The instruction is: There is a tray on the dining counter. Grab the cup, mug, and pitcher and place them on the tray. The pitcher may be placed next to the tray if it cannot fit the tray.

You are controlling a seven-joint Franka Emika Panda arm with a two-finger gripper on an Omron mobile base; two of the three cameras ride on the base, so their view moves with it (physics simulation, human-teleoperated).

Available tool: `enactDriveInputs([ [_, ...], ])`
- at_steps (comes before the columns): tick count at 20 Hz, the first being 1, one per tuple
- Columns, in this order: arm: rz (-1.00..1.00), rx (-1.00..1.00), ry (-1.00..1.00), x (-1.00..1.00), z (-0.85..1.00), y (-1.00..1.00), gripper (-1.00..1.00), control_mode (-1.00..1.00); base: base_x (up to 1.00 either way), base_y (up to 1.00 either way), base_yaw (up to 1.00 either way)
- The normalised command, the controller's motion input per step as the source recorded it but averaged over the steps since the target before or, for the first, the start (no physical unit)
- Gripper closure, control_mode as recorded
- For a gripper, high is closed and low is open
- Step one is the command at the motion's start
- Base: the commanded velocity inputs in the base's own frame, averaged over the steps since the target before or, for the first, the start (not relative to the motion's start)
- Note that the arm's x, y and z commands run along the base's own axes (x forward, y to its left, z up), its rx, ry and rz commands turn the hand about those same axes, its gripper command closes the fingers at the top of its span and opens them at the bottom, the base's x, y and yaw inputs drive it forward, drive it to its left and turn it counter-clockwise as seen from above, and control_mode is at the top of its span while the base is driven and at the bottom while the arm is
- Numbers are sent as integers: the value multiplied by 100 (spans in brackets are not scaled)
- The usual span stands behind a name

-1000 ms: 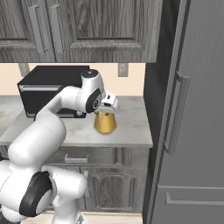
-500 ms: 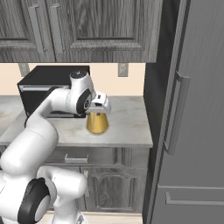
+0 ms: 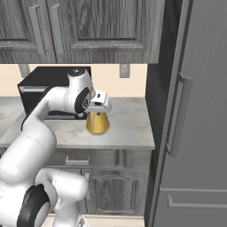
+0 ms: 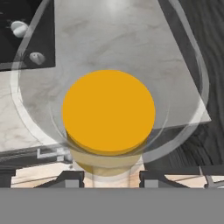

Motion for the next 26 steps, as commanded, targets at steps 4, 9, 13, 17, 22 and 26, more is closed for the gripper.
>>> enactDriveInputs([
  [4,0,0,0,-23,15,0,100,-100,0,0,0],
  [9,0,0,0,-12,5,0,100,100,-29,0,0],
  [13,0,0,0,0,0,0,100,100,-74,-12,0],
  [17,0,0,0,0,0,0,100,100,-91,-14,0],
  [22,0,0,0,0,0,0,100,100,-90,-23,0],
  [26,0,0,0,0,0,0,100,100,-72,-16,0],
])
